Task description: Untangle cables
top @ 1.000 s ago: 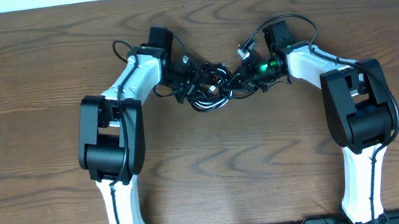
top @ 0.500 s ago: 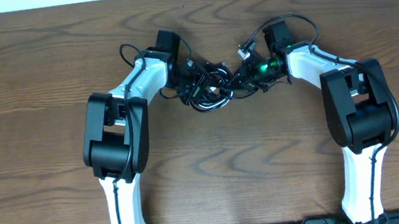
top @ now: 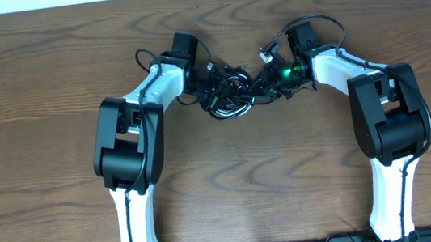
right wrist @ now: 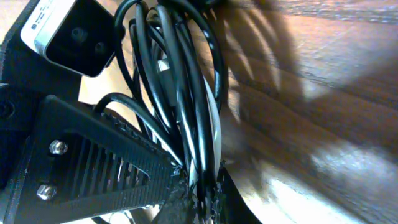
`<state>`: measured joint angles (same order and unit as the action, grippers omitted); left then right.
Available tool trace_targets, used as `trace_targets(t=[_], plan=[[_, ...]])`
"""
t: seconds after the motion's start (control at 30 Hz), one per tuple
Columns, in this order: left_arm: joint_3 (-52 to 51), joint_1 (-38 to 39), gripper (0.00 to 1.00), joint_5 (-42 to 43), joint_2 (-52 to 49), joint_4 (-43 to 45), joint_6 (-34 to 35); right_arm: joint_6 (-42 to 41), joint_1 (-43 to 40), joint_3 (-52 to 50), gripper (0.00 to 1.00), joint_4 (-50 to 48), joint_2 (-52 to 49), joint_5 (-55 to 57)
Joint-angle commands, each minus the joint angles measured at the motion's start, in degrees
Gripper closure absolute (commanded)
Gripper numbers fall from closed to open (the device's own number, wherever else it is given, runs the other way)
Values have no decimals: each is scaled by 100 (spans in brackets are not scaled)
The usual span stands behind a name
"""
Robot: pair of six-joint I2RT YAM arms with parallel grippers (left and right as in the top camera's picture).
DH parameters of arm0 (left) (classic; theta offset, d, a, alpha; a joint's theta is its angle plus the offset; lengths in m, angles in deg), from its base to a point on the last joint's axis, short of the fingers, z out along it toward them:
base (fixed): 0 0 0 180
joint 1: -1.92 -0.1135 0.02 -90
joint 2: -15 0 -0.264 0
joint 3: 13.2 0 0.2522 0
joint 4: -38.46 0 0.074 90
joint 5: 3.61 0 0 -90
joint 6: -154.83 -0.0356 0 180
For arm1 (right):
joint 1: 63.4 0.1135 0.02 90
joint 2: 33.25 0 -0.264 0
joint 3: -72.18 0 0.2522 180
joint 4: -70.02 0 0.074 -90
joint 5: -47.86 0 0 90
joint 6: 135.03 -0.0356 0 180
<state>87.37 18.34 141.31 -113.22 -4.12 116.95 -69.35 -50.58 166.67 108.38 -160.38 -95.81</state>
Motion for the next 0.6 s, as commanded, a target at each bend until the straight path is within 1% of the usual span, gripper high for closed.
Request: trace_targets(t=[0.0,0.1,0.3,0.57], plan=[[-33,-103,93,457,-125,7,-87,127,35,4,99,33,-39,-107],[-33,-197,93,723,-120,52,-151,125,35,4,99,122,-39,166],[-33,-278,93,1397,-120,494,-293,125,57,4,99,186,-39,479],[-35,-260,93,1152,-120,562,-295,122,63,4,99,197,-39,494]])
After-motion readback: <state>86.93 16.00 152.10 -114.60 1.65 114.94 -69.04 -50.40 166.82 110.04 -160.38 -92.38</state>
